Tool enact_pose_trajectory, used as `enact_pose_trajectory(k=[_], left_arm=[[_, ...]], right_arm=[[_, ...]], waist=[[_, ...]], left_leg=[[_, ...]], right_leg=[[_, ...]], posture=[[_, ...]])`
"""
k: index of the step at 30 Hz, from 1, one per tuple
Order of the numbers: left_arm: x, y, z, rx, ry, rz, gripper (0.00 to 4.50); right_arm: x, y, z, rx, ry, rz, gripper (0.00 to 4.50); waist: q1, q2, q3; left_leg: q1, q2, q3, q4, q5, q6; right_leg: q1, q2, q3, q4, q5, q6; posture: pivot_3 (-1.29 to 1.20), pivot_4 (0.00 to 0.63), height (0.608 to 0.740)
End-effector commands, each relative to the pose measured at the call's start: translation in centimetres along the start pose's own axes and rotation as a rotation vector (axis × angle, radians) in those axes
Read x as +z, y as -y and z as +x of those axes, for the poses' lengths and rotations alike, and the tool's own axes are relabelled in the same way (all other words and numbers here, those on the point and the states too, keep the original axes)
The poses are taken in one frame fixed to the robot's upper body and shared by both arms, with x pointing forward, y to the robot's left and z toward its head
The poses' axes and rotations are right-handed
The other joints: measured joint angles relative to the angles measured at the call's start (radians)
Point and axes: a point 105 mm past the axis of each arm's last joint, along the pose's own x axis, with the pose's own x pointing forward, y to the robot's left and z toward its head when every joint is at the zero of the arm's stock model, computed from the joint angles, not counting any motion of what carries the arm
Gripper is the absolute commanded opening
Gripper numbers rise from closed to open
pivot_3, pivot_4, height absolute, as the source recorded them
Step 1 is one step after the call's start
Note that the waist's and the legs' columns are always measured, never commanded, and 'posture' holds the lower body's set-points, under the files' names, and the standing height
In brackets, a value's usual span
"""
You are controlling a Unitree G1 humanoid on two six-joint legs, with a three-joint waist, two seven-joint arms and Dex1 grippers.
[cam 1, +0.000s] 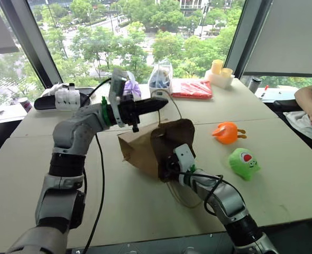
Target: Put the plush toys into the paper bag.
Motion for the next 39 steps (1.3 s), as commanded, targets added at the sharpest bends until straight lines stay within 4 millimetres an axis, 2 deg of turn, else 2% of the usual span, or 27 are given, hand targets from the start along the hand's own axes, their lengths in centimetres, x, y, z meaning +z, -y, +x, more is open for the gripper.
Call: enact_pose_trajectory(k=[1,6,10,13,16,20,24,27,30,31,34,36,39], left_arm=[[3.2,-0.6,-0.7,0.039,0.088,0.067,0.02],[3.1,-0.9,-1.1,0.057,0.092,0.055,0.02],[0.2,1.1,-0.6,-0.022,0.022,0.024,0.02],[-2.8,1.7,-0.3,-0.019,-0.007,-0.019,0.02],[-3.7,2.0,-0.2,-0.014,-0.003,-0.042,0.02],[-3.9,2.3,-0.1,-0.021,-0.001,-0.040,0.02],[-3.8,2.5,0.0,-0.025,0.010,-0.045,0.02],[-3.7,2.7,0.1,-0.035,0.015,-0.048,0.00],[-3.7,2.8,0.2,-0.040,0.017,-0.047,0.00],[-3.7,2.9,0.3,-0.046,0.017,-0.044,0.00],[-3.7,3.1,0.5,-0.055,0.014,-0.035,0.00],[-3.7,3.1,0.5,-0.056,0.014,-0.034,0.00],[-3.7,3.1,0.5,-0.056,0.015,-0.034,0.00]], right_arm=[[-1.4,-0.1,0.0,0.007,-0.060,-0.026,0.00],[-1.3,0.1,-0.2,0.002,-0.059,-0.044,0.00],[2.0,0.5,-1.4,0.000,0.048,-0.027,0.00],[6.5,-0.1,-4.4,0.056,0.151,-0.121,0.00],[7.8,0.1,-6.7,0.064,0.152,-0.154,0.00],[8.4,1.3,-9.5,0.050,0.131,-0.176,0.00],[8.6,6.5,-13.6,-0.137,0.066,-0.203,0.00],[8.1,9.8,-15.7,-0.252,0.033,-0.170,0.89],[7.0,12.5,-17.1,-0.354,-0.007,-0.156,2.44],[5.9,13.3,-17.5,-0.374,-0.047,-0.141,3.00],[3.0,14.1,-17.7,-0.368,-0.131,-0.075,4.48],[1.8,14.7,-17.7,-0.389,-0.158,-0.081,4.48],[1.3,15.0,-17.7,-0.394,-0.164,-0.096,4.48]], waist=[[0.000,0.000,0.000],[0.001,0.000,0.000],[0.001,0.000,0.000],[0.006,0.000,0.000],[0.006,0.000,0.000],[0.008,0.000,0.000],[0.014,0.000,0.000],[0.013,0.000,0.000],[0.011,-0.001,0.000],[0.010,0.000,0.000],[0.010,-0.001,0.000],[0.010,-0.001,0.000],[0.007,0.000,0.000]], left_leg=[[0.000,0.000,0.000,0.000,0.000,0.000],[0.000,0.000,0.000,0.000,0.000,0.000],[0.000,0.000,0.000,0.000,0.000,0.000],[-0.001,0.000,-0.001,0.000,0.001,-0.001],[-0.001,0.000,-0.001,0.001,0.000,0.001],[-0.001,0.000,-0.001,0.000,0.000,0.001],[-0.001,0.000,0.000,0.001,-0.001,0.001],[-0.001,0.000,0.001,0.001,-0.001,0.001],[-0.001,0.000,0.001,0.000,-0.001,0.002],[-0.001,0.000,0.002,0.001,-0.001,0.002],[-0.001,0.000,0.002,0.001,-0.001,0.002],[-0.001,0.000,0.002,0.001,-0.001,0.002],[0.000,0.000,0.003,0.001,-0.001,0.002]], right_leg=[[0.000,0.000,0.000,0.000,0.000,0.000],[0.000,0.000,0.000,0.000,0.000,0.000],[0.000,0.000,0.000,0.000,0.000,0.000],[-0.001,-0.001,0.000,0.001,0.000,0.000],[-0.001,-0.001,0.001,0.000,0.000,0.000],[0.000,0.000,0.000,0.000,0.000,0.000],[0.001,-0.001,0.000,-0.001,0.000,0.000],[0.002,-0.001,0.000,-0.002,0.000,0.000],[0.002,-0.001,-0.001,-0.002,0.000,0.000],[0.002,-0.001,0.000,-0.002,0.000,0.000],[0.002,-0.001,0.000,-0.002,0.000,0.000],[0.002,-0.001,0.000,-0.002,0.000,0.000],[0.002,-0.001,0.000,-0.002,0.000,0.000]], posture=[[0.00,0.150,0.740],[0.00,0.150,0.740],[0.00,0.150,0.740],[0.00,0.150,0.740],[0.00,0.150,0.740],[0.00,0.150,0.740],[0.00,0.150,0.740],[0.00,0.150,0.740],[0.00,0.150,0.740],[0.00,0.150,0.740],[0.00,0.150,0.740],[0.00,0.150,0.740],[0.00,0.150,0.740]])
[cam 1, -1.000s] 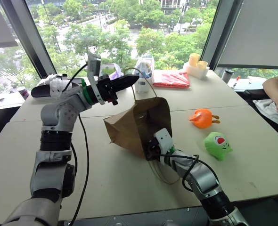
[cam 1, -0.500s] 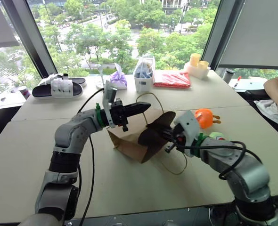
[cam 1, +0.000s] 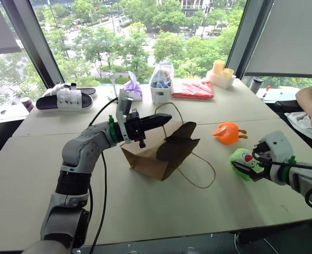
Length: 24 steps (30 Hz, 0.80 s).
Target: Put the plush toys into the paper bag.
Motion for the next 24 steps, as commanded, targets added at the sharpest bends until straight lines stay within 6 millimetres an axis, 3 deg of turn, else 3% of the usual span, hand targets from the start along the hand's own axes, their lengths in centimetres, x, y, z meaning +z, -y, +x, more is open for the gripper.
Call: enact_pose_trajectory(k=[1,6,9,13,19,24], left_arm=[[1.2,0.8,0.3,-0.035,0.029,0.051,0.00],[1.2,0.8,0.3,-0.035,0.029,0.051,0.00],[0.9,1.0,0.3,-0.040,0.012,0.071,0.00],[1.1,1.1,0.4,-0.029,0.015,0.088,0.00],[1.2,1.1,0.3,-0.019,0.022,0.093,0.00],[1.2,1.0,0.2,-0.011,0.023,0.094,0.00]], right_arm=[[1.4,0.6,-0.4,-0.030,0.064,-0.053,4.48],[1.3,0.6,-0.4,-0.030,0.068,-0.057,4.48],[0.0,1.2,0.6,-0.029,0.057,0.006,4.48],[-3.7,1.0,4.7,-0.041,-0.058,-0.019,4.48],[-4.4,0.8,6.4,-0.035,-0.078,-0.042,4.48],[-2.9,1.0,6.4,-0.044,-0.031,-0.051,2.25]], waist=[[0.000,0.000,0.000],[0.002,0.000,0.000],[0.004,0.000,0.000],[0.000,0.000,0.000],[-0.003,-0.003,-0.002],[-0.001,-0.004,-0.003]], left_leg=[[0.000,0.000,0.000,0.000,0.000,0.000],[0.000,0.000,0.000,0.000,0.000,0.000],[0.000,0.000,-0.001,0.001,0.000,0.000],[0.001,0.000,0.000,0.001,0.000,0.000],[0.002,0.001,-0.001,0.001,0.000,0.000],[0.003,0.000,-0.001,0.003,0.000,0.000]], right_leg=[[0.000,0.000,0.000,0.000,0.000,0.000],[0.000,0.000,0.000,0.000,0.000,0.000],[0.001,0.000,0.000,0.000,0.000,0.000],[0.002,0.000,0.000,-0.001,0.000,0.000],[0.003,0.001,0.000,-0.001,0.000,0.000],[0.005,0.001,0.000,-0.001,0.000,0.000]], posture=[[0.00,0.150,0.740],[0.00,0.150,0.740],[0.00,0.150,0.740],[0.00,0.150,0.740],[0.00,0.150,0.740],[0.00,0.150,0.740]])
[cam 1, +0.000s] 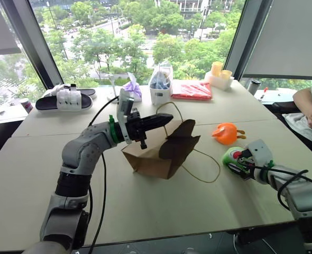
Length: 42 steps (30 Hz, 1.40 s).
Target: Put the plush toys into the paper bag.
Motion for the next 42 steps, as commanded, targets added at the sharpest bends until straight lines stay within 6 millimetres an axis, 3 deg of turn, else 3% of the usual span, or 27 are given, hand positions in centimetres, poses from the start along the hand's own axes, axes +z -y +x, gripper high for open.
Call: enact_pose_trajectory(k=[1,3,8,12,15,18,26,35,40,42], left_arm=[[1.0,0.6,0.0,-0.015,0.026,0.054,0.00],[1.0,0.5,-0.1,-0.013,0.026,0.052,0.00],[0.8,0.6,-0.2,-0.013,0.020,0.052,0.00],[0.4,0.6,-0.3,-0.021,-0.004,0.048,0.00],[0.2,0.4,-0.4,-0.024,-0.012,0.046,0.00],[0.1,0.3,-0.4,-0.027,-0.017,0.048,0.00],[0.9,-0.1,-0.4,-0.008,0.004,0.062,0.00],[1.6,0.2,-0.3,0.004,0.036,0.067,0.00],[1.8,0.4,-0.2,0.005,0.045,0.067,0.00],[2.2,0.6,-0.3,0.005,0.066,0.053,0.00]], right_arm=[[-0.1,0.2,0.0,-0.017,-0.018,0.014,1.75],[1.0,0.0,-0.8,0.000,0.006,0.015,0.81],[3.5,-0.9,-2.7,0.052,0.066,0.006,0.81],[9.8,-2.7,-7.0,0.162,0.243,-0.050,0.81],[12.5,-4.6,-8.6,0.236,0.311,-0.070,0.81],[13.9,-6.2,-9.1,0.296,0.345,-0.088,0.81],[13.5,-9.7,-7.1,0.390,0.326,-0.091,0.81],[14.8,-14.5,-4.6,0.504,0.355,-0.080,0.81],[15.1,-16.1,-3.9,0.547,0.363,-0.094,0.81],[15.5,-17.1,-2.1,0.550,0.361,-0.086,0.81]], waist=[[0.001,0.000,0.000],[0.000,0.000,0.000],[0.002,0.000,0.000],[0.001,0.003,0.002],[0.003,0.003,0.002],[0.004,0.003,0.002],[0.004,0.003,0.002],[0.000,0.003,0.002],[0.003,0.003,0.002],[0.000,0.003,0.002]], left_leg=[[0.000,0.000,0.000,0.000,0.000,0.000],[0.000,0.000,0.000,0.000,0.000,0.000],[0.000,0.000,-0.001,-0.002,0.000,0.000],[-0.002,0.000,-0.001,-0.002,0.000,0.000],[-0.002,0.000,-0.001,-0.002,0.000,0.000],[-0.002,0.000,-0.001,-0.002,0.000,0.000],[-0.003,0.000,-0.001,-0.003,0.000,0.001],[-0.003,0.000,-0.001,-0.004,0.000,0.001],[-0.003,0.000,-0.002,-0.004,0.000,0.001],[-0.003,0.000,-0.002,-0.004,0.000,0.001]], right_leg=[[0.000,0.000,0.000,0.000,0.000,0.000],[0.000,0.000,0.000,0.000,0.000,0.000],[-0.002,0.000,0.000,0.000,0.000,0.000],[-0.004,-0.001,0.000,0.000,0.000,0.000],[-0.004,0.000,0.000,0.000,0.000,0.000],[-0.003,0.000,-0.001,-0.001,0.000,0.000],[-0.003,-0.001,-0.001,-0.003,0.000,0.000],[-0.004,0.000,-0.001,-0.003,0.000,0.000],[-0.004,0.000,-0.001,-0.003,0.000,0.000],[-0.004,0.000,-0.001,-0.003,0.000,0.000]], posture=[[0.00,0.150,0.740],[0.00,0.150,0.740],[0.00,0.150,0.740],[0.00,0.150,0.740],[0.00,0.150,0.740],[0.00,0.150,0.740],[0.00,0.150,0.740],[0.00,0.150,0.740],[0.00,0.150,0.740],[0.00,0.150,0.740]])
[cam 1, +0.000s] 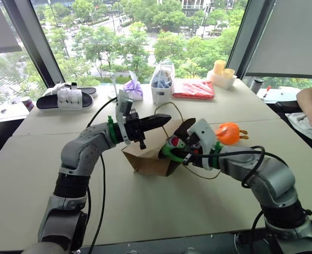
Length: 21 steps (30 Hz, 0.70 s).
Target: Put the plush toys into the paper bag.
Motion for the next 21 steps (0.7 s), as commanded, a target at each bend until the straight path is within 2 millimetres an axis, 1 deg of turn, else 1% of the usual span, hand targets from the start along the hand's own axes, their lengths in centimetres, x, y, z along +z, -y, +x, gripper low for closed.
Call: enact_pose_trajectory(k=[1,3,5,8,9,10,11,12,16,17,18,19,20,21], left_arm=[[2.3,1.0,0.2,-0.030,0.070,0.037,0.00],[2.3,1.3,0.1,-0.031,0.072,0.033,0.00],[2.4,1.3,0.0,-0.023,0.077,0.025,0.00],[2.4,1.3,-0.1,-0.014,0.080,0.018,0.00],[2.4,1.3,-0.2,-0.012,0.080,0.017,0.00],[2.4,1.3,-0.2,-0.011,0.080,0.016,0.00],[2.4,1.3,-0.2,-0.009,0.081,0.015,0.00],[2.4,1.3,-0.2,-0.007,0.080,0.014,0.00],[2.2,1.2,-0.4,-0.004,0.070,0.013,0.00],[1.9,1.1,-0.6,-0.002,0.058,0.015,0.00],[1.7,1.0,-0.7,0.000,0.049,0.017,0.00],[1.5,0.9,-0.8,0.003,0.043,0.018,0.00],[1.4,0.9,-0.9,0.004,0.040,0.019,0.00],[1.4,0.9,-0.9,0.004,0.039,0.018,0.00]], right_arm=[[1.1,0.4,2.6,-0.013,0.051,-0.018,0.81],[1.1,0.9,3.4,-0.027,0.052,-0.048,1.43],[1.2,1.0,3.6,-0.022,0.057,-0.069,2.20],[1.3,0.9,3.6,-0.013,0.058,-0.083,3.75],[1.4,0.8,3.4,-0.007,0.057,-0.087,4.17],[1.4,0.8,3.4,-0.004,0.056,-0.090,4.45],[1.4,0.8,3.2,-0.003,0.054,-0.095,4.45],[1.5,1.0,2.6,-0.007,0.049,-0.107,4.45],[3.0,1.8,-1.1,-0.017,0.060,-0.142,4.45],[3.6,3.4,-3.0,-0.077,0.068,-0.142,4.45],[4.1,4.4,-4.5,-0.120,0.074,-0.144,4.45],[4.7,6.0,-6.2,-0.194,0.090,-0.131,4.45],[5.0,7.0,-7.3,-0.240,0.100,-0.119,4.45],[5.1,7.7,-8.0,-0.271,0.113,-0.091,4.45]], waist=[[-0.008,0.000,0.000],[-0.008,0.000,0.000],[-0.004,0.000,0.000],[-0.002,0.000,0.000],[-0.003,0.000,0.000],[-0.003,0.000,0.000],[-0.003,0.000,0.000],[-0.003,0.000,0.000],[0.000,0.000,0.000],[0.001,0.000,0.000],[0.001,0.000,0.000],[0.002,0.000,0.000],[0.003,0.000,0.000],[0.002,0.000,0.000]], left_leg=[[0.000,0.000,0.000,0.000,0.000,0.000],[0.001,0.000,0.000,0.000,0.000,0.000],[0.000,0.000,0.000,-0.001,0.000,-0.001],[0.000,0.000,0.000,-0.001,0.002,-0.003],[0.000,0.000,0.000,-0.001,0.002,-0.003],[0.000,0.000,0.000,-0.001,0.002,-0.003],[0.000,0.000,0.000,-0.001,0.001,-0.003],[0.000,0.000,0.000,-0.001,0.001,-0.002],[-0.001,0.000,0.000,0.000,0.000,-0.001],[-0.001,0.000,0.000,0.000,0.000,-0.001],[-0.001,0.000,0.000,-0.001,0.000,0.000],[-0.001,0.000,0.000,-0.001,0.000,0.000],[-0.001,0.000,0.000,-0.001,0.000,0.000],[-0.001,0.000,0.001,-0.001,0.000,0.000]], right_leg=[[0.000,0.000,0.000,0.000,0.000,0.000],[0.000,0.000,0.000,0.000,0.000,0.000],[-0.002,0.000,0.000,0.003,0.000,0.000],[-0.002,0.000,0.000,0.003,0.000,0.000],[-0.002,0.000,0.000,0.003,0.000,0.000],[-0.002,0.000,0.000,0.003,0.000,0.000],[-0.002,0.000,0.000,0.003,0.000,0.000],[-0.002,0.000,0.000,0.003,0.000,0.000],[-0.002,0.000,0.000,0.003,0.000,0.000],[-0.002,0.000,0.000,0.002,0.000,0.000],[-0.002,0.000,0.000,0.001,0.000,0.000],[-0.002,0.000,0.000,0.001,0.000,0.000],[-0.001,0.000,0.000,0.001,0.000,0.000],[-0.001,0.000,0.000,0.000,0.000,0.000]], posture=[[0.00,0.150,0.740],[0.00,0.150,0.740],[0.00,0.150,0.740],[0.00,0.150,0.740],[0.00,0.150,0.740],[0.00,0.150,0.740],[0.00,0.150,0.740],[0.00,0.150,0.740],[0.00,0.150,0.740],[0.00,0.150,0.740],[0.00,0.150,0.740],[0.00,0.150,0.740],[0.00,0.150,0.740],[0.00,0.150,0.740]])
